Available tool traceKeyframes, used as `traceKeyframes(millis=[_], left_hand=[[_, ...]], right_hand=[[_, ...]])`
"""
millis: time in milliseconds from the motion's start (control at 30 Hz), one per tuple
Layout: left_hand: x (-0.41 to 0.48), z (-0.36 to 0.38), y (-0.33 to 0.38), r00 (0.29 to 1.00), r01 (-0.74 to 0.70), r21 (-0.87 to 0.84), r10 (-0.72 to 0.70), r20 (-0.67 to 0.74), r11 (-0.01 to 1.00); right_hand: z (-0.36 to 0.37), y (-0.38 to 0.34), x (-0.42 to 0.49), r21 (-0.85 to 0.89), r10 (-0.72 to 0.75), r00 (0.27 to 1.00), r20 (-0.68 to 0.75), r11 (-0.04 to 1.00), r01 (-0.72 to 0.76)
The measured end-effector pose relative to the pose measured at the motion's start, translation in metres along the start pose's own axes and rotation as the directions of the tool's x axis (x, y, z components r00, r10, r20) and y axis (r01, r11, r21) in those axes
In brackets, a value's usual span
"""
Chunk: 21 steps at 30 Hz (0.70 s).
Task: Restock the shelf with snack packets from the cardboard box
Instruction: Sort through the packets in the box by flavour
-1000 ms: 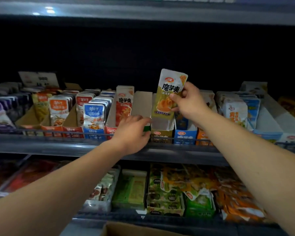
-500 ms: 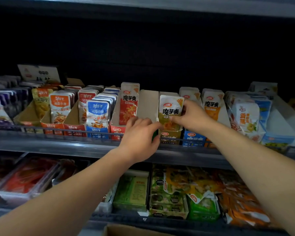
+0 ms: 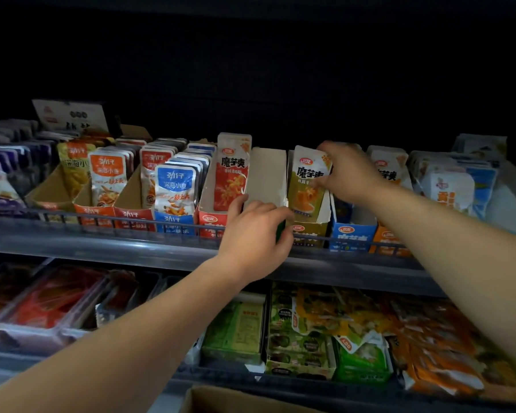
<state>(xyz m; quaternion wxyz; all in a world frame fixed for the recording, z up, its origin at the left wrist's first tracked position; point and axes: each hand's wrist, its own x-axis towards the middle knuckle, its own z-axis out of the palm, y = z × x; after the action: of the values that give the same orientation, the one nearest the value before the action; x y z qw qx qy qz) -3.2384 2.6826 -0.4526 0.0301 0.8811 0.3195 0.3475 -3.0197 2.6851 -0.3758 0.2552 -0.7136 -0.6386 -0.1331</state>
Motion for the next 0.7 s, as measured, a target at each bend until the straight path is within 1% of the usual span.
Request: traceKeyframes(millis=[67, 133, 333, 433, 567, 700], left_hand=[[0.0, 0.0, 0.0, 1.0, 0.006, -0.006, -0.006, -0.007, 1.0], [0.0, 0.001, -0.001, 1.0, 0.015, -0.008, -0.015, -0.001, 1.0], [-0.001, 0.003, -0.003, 1.0, 0.015, -0.033, -0.015, -0.001, 0.999], [-0.001, 0.006, -0.004, 1.0, 0.016, -0.045, -0.016, -0.015, 0.999], [-0.001, 0.007, -0.005, 1.0, 0.003, -0.048, -0.004, -0.025, 0.999], [-0.001, 0.006, -0.006, 1.0, 0.002, -0.057, -0.004, -0.026, 0.998]], right_hand=[[0.003, 0.0, 0.008, -0.07, -0.005, 1.0, -0.026, 0.998, 0.003], [0.007, 0.0, 0.017, -0.089, 0.004, 1.0, -0.026, 0.996, -0.006], [0.014, 0.003, 0.04, -0.158, 0.03, 0.999, 0.041, 0.987, -0.024], [0.018, 0.004, 0.044, -0.199, 0.046, 0.999, 0.01, 0.979, -0.043], [0.023, 0.002, 0.046, -0.187, 0.058, 0.998, -0.014, 0.981, -0.059], [0.02, 0.006, 0.056, -0.067, 0.06, 0.998, 0.028, 0.996, -0.058]])
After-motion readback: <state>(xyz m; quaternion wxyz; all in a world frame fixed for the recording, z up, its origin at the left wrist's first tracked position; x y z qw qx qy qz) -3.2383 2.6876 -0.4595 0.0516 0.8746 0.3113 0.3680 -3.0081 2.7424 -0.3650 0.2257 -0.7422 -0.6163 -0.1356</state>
